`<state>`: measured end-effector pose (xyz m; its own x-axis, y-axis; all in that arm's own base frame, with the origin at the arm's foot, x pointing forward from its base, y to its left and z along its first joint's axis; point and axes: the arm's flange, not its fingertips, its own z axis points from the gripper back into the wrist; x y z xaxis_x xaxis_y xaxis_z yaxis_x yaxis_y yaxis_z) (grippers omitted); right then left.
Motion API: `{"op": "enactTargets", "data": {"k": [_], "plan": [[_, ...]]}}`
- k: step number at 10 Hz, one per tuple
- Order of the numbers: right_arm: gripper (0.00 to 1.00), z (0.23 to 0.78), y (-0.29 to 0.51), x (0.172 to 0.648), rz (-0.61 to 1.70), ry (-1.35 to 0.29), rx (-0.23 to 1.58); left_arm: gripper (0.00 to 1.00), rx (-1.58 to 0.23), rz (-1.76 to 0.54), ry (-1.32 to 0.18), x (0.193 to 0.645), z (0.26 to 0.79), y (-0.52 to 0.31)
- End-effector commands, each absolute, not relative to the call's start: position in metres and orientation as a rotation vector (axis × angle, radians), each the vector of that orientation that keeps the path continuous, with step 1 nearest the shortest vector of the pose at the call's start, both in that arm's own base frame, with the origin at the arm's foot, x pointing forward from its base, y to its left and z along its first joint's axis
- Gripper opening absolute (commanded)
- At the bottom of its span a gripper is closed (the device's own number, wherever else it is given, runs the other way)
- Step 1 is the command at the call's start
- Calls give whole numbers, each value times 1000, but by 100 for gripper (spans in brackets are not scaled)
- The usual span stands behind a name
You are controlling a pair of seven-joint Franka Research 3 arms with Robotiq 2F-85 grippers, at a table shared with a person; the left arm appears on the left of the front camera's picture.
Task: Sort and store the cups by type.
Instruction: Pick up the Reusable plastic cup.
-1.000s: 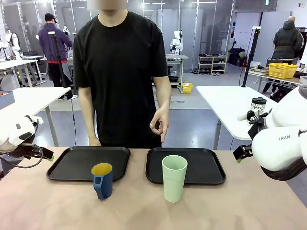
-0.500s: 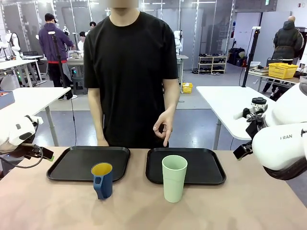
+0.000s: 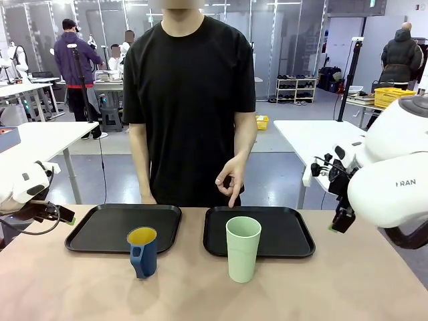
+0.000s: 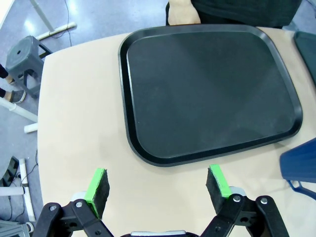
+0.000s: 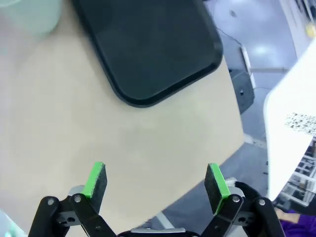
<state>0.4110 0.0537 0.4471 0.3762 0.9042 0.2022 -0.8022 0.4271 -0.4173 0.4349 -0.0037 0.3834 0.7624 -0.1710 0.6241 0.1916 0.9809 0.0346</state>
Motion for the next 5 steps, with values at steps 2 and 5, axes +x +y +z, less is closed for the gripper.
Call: {"op": "enactTargets", "data": {"k": [2, 5], "plan": [[100, 454, 45, 420, 1373, -357, -322, 100, -32, -200, -675, 435, 384, -5], [100, 449, 50, 422, 1485, -285, -263, 100, -32, -200, -675, 435, 384, -5]]}}
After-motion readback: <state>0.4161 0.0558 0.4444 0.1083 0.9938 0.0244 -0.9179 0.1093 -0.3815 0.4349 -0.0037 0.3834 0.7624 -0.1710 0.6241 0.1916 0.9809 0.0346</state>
